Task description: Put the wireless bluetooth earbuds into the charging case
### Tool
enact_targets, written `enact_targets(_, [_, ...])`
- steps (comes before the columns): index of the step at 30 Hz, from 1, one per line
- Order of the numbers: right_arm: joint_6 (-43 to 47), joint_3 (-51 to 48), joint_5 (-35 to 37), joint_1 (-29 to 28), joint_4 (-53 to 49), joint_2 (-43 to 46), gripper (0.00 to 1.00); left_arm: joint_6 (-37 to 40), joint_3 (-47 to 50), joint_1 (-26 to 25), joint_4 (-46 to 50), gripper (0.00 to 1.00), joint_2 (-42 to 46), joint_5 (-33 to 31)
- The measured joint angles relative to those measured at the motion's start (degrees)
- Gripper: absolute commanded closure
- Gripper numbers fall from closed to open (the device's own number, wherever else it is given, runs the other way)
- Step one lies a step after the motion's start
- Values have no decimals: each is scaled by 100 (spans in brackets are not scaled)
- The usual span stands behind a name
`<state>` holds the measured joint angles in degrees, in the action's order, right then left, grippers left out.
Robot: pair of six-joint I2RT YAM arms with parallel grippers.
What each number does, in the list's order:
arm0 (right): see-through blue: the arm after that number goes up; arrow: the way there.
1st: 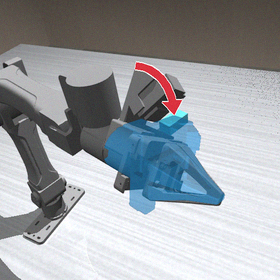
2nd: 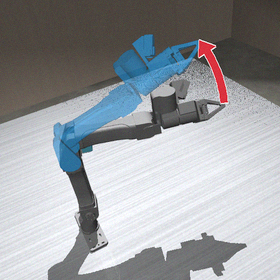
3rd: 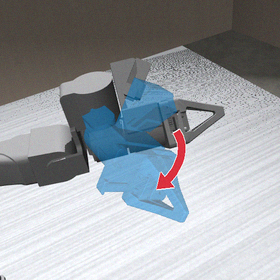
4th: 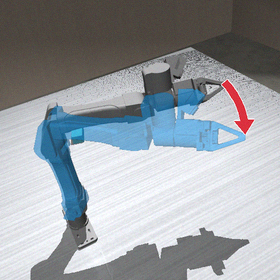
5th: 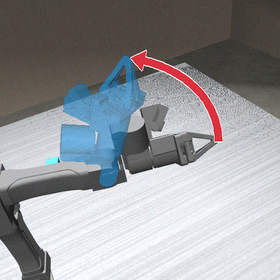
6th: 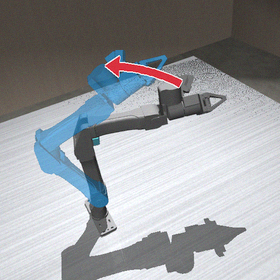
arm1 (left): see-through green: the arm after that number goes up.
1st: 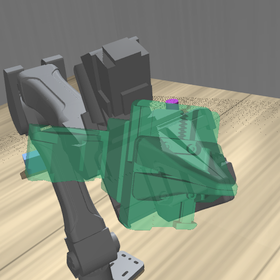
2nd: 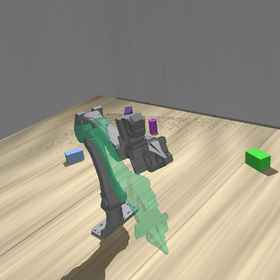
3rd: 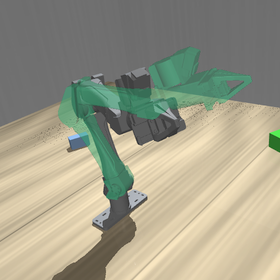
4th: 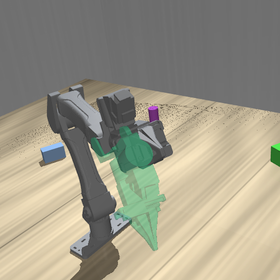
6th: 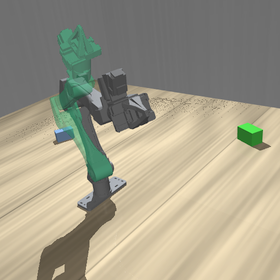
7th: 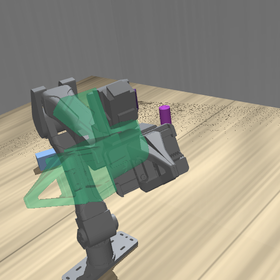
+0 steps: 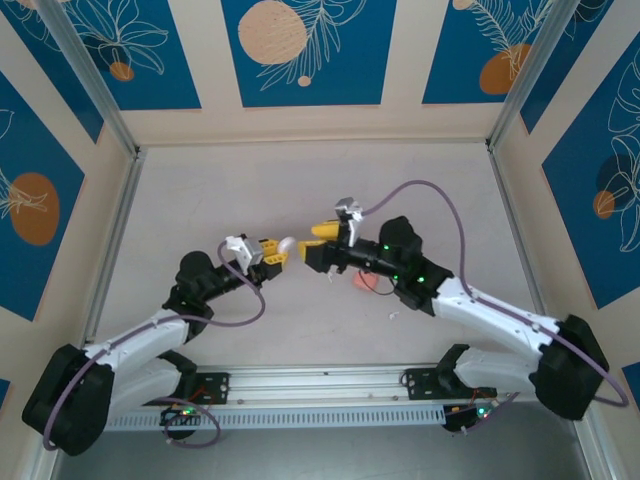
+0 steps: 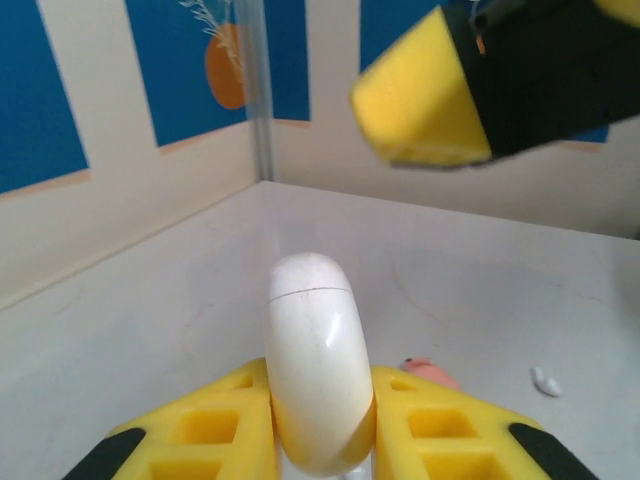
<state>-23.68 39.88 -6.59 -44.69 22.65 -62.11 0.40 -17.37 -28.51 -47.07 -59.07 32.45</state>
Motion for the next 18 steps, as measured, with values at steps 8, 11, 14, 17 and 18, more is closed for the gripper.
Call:
enact_targets(8, [2675,-70,-1381,621,-1019,809,40,-343,-264,0,-358,77,-417,1078])
enact_targets(11, [3486,-66,-1886,732,-1300,828,40,-496,-275,0,-614,78,-498,1377])
enact_targets(14, [4006,68,-2341,951,-1698,647,40,-610,-275,0,-796,78,-520,1609])
enact_targets(17, [4339,348,-2673,1106,-2028,337,40,-662,-284,0,-903,78,-520,1781])
enact_targets(18, [4435,448,-2774,1132,-2120,225,41,-691,-284,0,-940,78,-518,1838])
